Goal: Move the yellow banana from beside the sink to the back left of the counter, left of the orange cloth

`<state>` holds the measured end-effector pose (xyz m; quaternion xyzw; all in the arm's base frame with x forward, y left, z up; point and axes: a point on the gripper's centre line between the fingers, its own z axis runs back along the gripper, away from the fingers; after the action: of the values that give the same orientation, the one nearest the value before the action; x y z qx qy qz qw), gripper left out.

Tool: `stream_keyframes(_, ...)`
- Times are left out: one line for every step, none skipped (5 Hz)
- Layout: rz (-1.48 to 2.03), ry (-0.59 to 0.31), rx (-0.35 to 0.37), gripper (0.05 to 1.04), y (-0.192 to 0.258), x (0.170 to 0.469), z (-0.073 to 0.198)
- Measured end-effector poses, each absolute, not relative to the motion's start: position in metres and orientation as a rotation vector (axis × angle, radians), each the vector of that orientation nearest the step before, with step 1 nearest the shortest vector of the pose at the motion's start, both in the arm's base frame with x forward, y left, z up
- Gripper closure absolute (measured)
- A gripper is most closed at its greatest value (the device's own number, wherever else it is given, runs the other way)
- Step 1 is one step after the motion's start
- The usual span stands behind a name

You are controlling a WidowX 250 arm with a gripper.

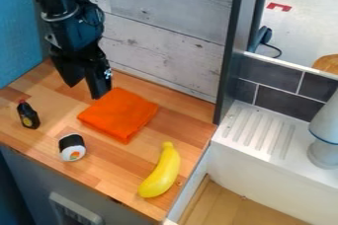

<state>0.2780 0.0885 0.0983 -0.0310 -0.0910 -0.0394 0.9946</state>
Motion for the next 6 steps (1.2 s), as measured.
stream_keyframes(-0.077,-0.156,-0.074,0.083,0.087,0.276,0.090)
stream_keyframes(-0.106,-0.139,-0.070,0.083,0.068,0.282,0.087)
stream_keyframes(-0.137,-0.118,-0.047,0.083,0.056,0.289,0.082)
stream_keyframes(-0.131,-0.037,0.004,0.083,0.040,0.297,0.072)
stream_keyframes(-0.104,0.011,0.034,0.083,0.037,0.300,0.060)
stream_keyframes(-0.117,0.034,0.042,0.083,0.026,0.300,0.052)
